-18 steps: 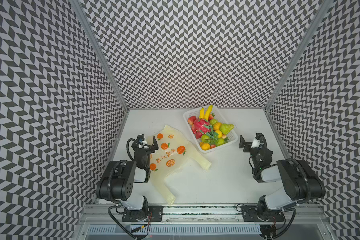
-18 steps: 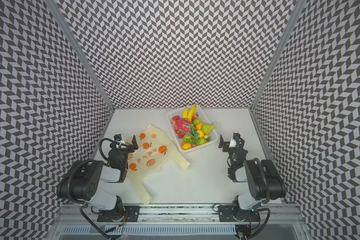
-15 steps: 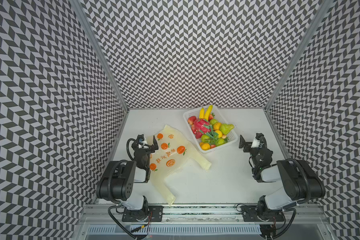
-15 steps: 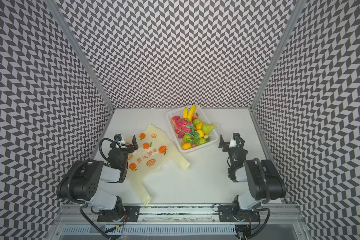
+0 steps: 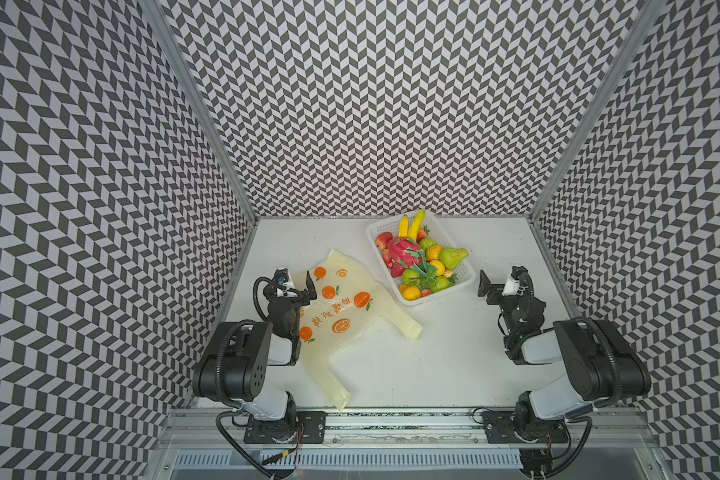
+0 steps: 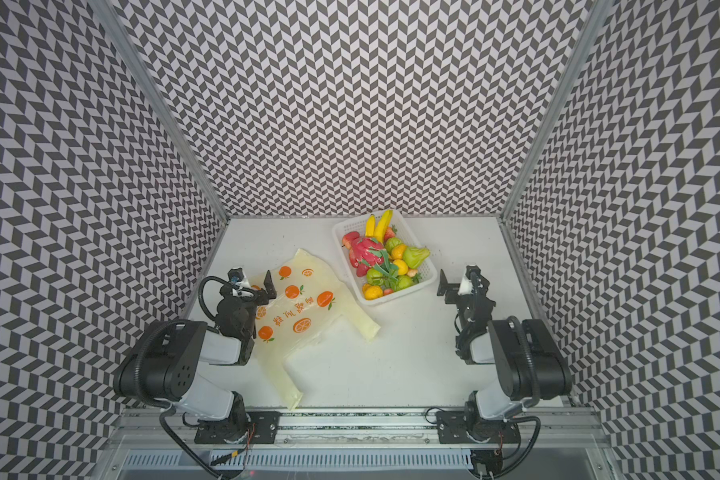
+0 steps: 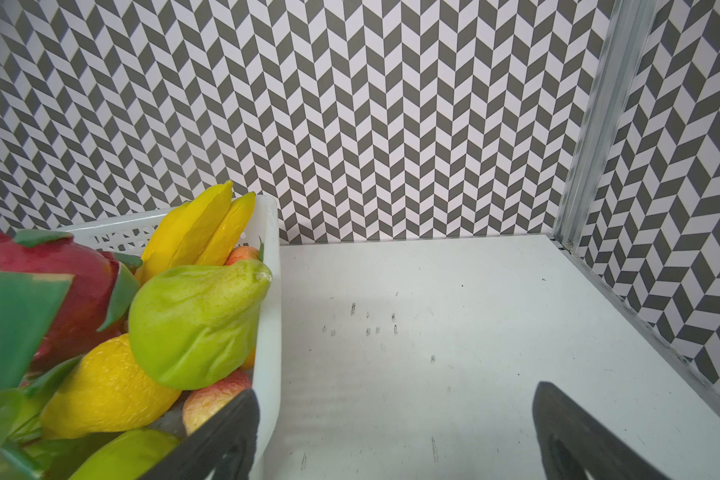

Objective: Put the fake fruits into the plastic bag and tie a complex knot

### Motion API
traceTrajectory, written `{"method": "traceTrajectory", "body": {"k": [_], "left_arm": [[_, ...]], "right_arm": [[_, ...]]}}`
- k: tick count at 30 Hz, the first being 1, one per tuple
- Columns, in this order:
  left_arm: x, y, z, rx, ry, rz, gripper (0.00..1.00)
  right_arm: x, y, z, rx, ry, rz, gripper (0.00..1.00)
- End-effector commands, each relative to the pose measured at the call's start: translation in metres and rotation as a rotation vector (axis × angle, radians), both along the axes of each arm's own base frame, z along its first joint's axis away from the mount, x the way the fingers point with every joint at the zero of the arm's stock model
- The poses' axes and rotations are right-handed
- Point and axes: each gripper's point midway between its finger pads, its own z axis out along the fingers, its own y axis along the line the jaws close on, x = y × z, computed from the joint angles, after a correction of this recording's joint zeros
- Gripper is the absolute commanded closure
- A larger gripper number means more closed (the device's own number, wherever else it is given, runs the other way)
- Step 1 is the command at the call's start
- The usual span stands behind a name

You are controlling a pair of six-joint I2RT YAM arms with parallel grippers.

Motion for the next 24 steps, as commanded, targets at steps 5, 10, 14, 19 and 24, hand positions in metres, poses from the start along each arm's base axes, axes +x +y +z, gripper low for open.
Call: {"method": "traceTrajectory", "body": {"k": [5,10,14,19,24], "left_arm": [[-0.001,-0.001,0.006,-0.004,-0.025,0.002,0.0],[-0.001,-0.008,0.007,0.003,-0.027,-0.053,0.0],[-0.011,-0.009,0.025,0.008,-0.069,-0.066,0.0],[-0.019,-0.015,0.054,0.02,-0.112,-0.099,0.0],[-0.021,-0.036,0.094,-0.01,-0.153,-0.179,0.01]], "right_arm": [[0.0,0.0,0.012,-0.008,-0.05,-0.005,0.0],[0.0,0.0,0.012,-0.007,-0.052,-0.006,0.0],[-0.001,-0.003,0.021,0.005,-0.065,-0.019,0.0],[-0.002,-0.015,0.045,0.036,-0.055,-0.092,0.0],[-0.011,0.0,0.095,0.139,-0.11,-0.001,0.0]]}}
